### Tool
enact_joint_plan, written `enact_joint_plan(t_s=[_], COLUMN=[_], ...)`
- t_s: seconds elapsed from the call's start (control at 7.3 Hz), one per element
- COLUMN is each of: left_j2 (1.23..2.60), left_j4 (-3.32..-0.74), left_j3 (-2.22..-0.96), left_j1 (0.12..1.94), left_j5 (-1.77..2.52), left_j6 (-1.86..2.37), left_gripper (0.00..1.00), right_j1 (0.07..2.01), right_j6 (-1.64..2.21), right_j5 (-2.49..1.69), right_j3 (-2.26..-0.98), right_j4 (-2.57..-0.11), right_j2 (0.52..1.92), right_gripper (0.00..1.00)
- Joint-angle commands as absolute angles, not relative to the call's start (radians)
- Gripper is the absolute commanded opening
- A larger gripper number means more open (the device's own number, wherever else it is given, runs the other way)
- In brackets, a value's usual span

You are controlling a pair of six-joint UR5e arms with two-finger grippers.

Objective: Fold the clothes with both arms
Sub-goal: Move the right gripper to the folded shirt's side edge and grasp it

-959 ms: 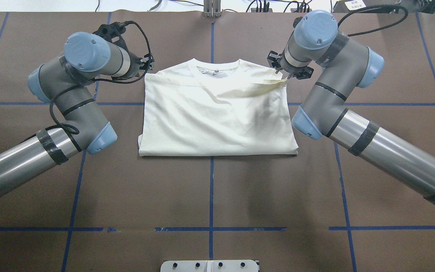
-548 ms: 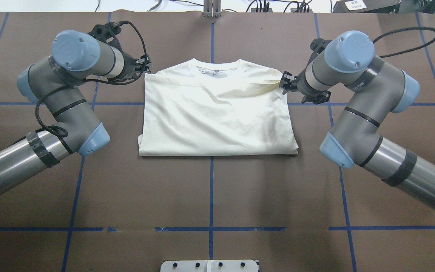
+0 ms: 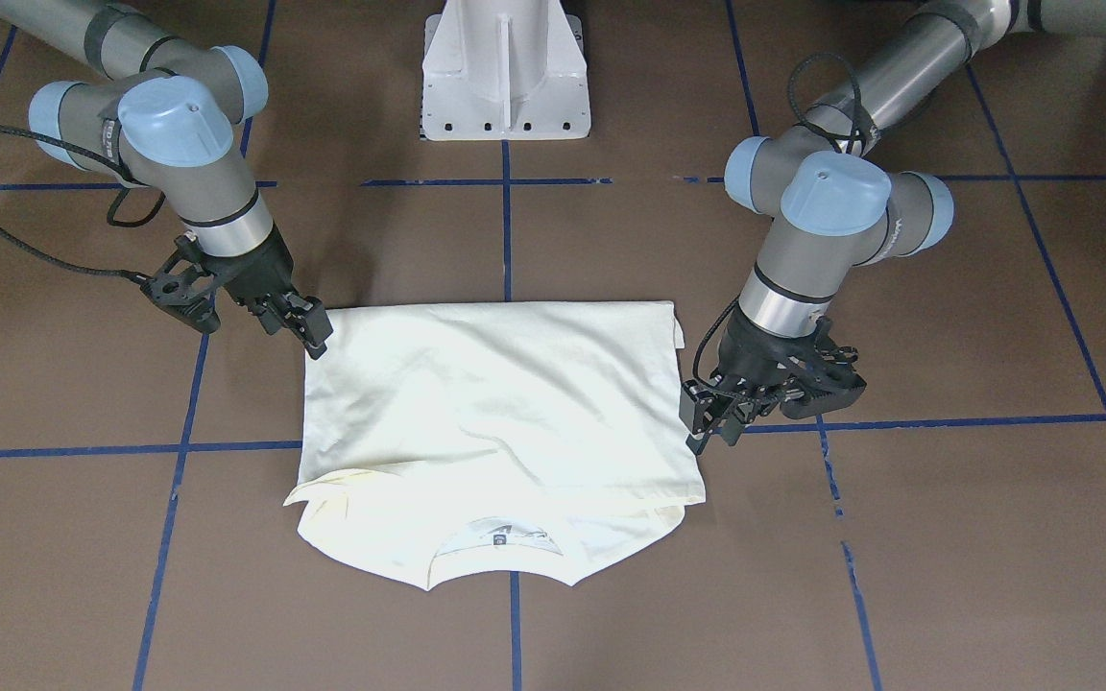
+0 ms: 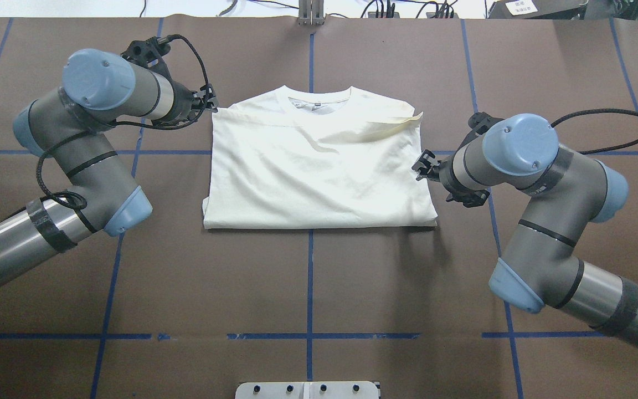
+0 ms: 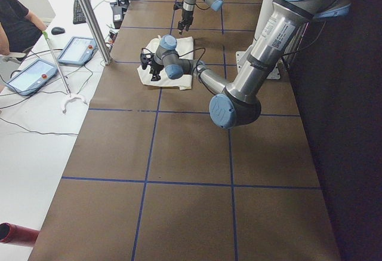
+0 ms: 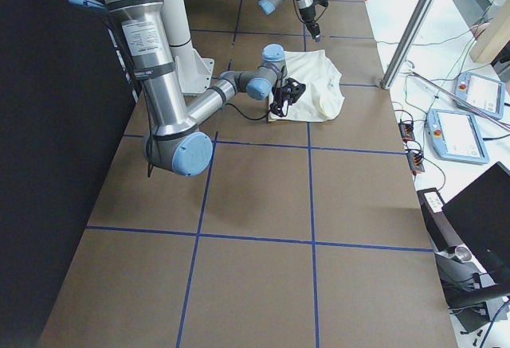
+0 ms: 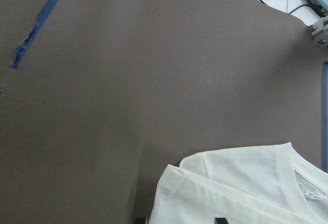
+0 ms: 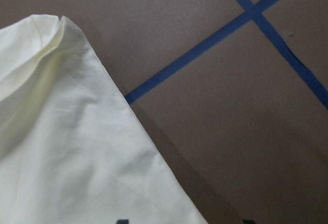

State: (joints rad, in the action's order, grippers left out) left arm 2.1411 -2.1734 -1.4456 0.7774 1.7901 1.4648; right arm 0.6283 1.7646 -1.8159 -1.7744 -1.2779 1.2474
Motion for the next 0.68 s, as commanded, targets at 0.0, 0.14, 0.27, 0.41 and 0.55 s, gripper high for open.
enact_joint_plan(t_s=[0.0, 0.14, 0.27, 0.41, 0.55], left_j2=[2.140, 2.140, 2.141, 2.140, 2.141], left_j4=[-2.172, -2.171, -2.171, -2.171, -2.171], left_j3=[-1.447, -1.447, -1.447, -1.447, -1.445], left_j1=[0.776, 0.776, 0.776, 0.776, 0.776], left_j5=[1.787, 1.787, 1.787, 1.787, 1.787], left_j6=[1.463, 1.463, 1.463, 1.463, 1.463], left_gripper=[0.54, 0.54, 0.54, 0.54, 0.54], right_j1=[0.560, 0.554, 0.539, 0.537, 0.537], right_j6=[1.795, 1.795, 1.796, 1.798, 1.822], right_j5=[-1.740, -1.740, -1.736, -1.736, -1.740], right_j3=[-1.776, -1.773, -1.775, -1.776, -1.784], right_j4=[-1.278, -1.278, -1.278, -1.278, -1.278], right_j2=[1.279, 1.285, 1.293, 1.292, 1.292], right_gripper=[0.77, 0.77, 0.76, 0.66, 0.20])
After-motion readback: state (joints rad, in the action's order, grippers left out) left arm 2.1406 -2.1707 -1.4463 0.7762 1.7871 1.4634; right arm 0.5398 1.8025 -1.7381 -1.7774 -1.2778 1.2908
